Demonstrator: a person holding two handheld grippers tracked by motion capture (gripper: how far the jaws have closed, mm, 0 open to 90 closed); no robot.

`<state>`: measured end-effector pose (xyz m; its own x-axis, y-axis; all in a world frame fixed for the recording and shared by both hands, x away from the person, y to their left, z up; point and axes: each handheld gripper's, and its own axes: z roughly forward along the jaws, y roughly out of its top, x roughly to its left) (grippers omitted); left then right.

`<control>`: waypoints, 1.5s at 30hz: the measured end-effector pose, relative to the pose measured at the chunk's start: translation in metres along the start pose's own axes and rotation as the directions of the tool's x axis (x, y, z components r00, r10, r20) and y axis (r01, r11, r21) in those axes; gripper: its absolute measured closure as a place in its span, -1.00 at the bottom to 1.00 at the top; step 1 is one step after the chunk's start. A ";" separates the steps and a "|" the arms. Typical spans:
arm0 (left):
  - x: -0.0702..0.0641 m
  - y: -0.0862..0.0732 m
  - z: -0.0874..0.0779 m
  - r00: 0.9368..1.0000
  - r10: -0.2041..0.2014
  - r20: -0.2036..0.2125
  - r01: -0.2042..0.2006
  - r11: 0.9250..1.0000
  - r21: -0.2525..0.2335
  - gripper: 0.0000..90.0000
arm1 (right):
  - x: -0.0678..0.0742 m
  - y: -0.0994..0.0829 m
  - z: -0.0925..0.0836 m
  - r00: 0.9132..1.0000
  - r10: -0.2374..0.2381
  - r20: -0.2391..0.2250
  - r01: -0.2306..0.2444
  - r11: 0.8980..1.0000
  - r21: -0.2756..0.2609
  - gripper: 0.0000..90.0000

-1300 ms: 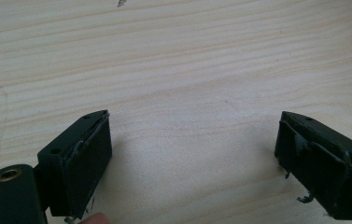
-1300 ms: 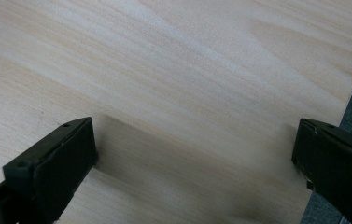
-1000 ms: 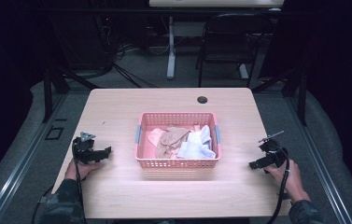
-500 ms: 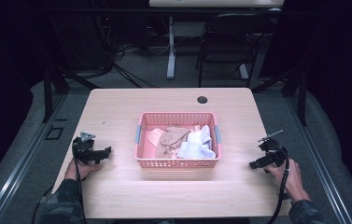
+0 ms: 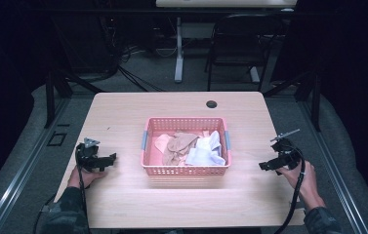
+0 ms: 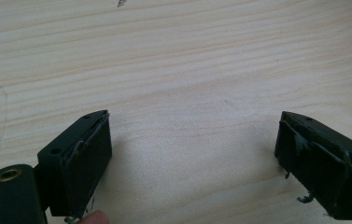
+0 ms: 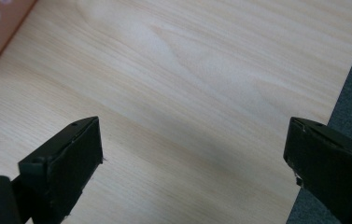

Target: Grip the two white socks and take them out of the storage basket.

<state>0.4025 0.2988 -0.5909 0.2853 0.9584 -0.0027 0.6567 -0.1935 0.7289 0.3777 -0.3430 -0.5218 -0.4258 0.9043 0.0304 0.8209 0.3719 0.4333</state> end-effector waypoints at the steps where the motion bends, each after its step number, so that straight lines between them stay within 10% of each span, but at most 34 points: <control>1: 0.000 0.000 0.000 1.000 0.000 0.000 0.000 1.000 0.000 -0.76 | 0.003 0.002 -0.004 1.000 -0.007 -0.004 0.007 1.000 -0.005 -0.91; 24: 0.000 0.000 0.000 1.000 0.002 0.000 -0.002 1.000 -0.002 -0.76 | 0.046 0.033 -0.052 0.990 -0.136 -0.041 0.130 0.983 -0.131 -1.00; 45: 0.000 0.000 0.000 1.000 0.000 0.000 0.000 1.000 0.000 -0.76 | 0.110 0.080 -0.065 0.942 -0.301 -0.148 0.284 0.951 -0.123 -0.74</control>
<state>0.4025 0.2988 -0.5909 0.2853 0.9584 -0.0027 0.6568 -0.1935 0.7288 0.3718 -0.2274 -0.4253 -0.7041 0.7094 0.0314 0.6130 0.5850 0.5310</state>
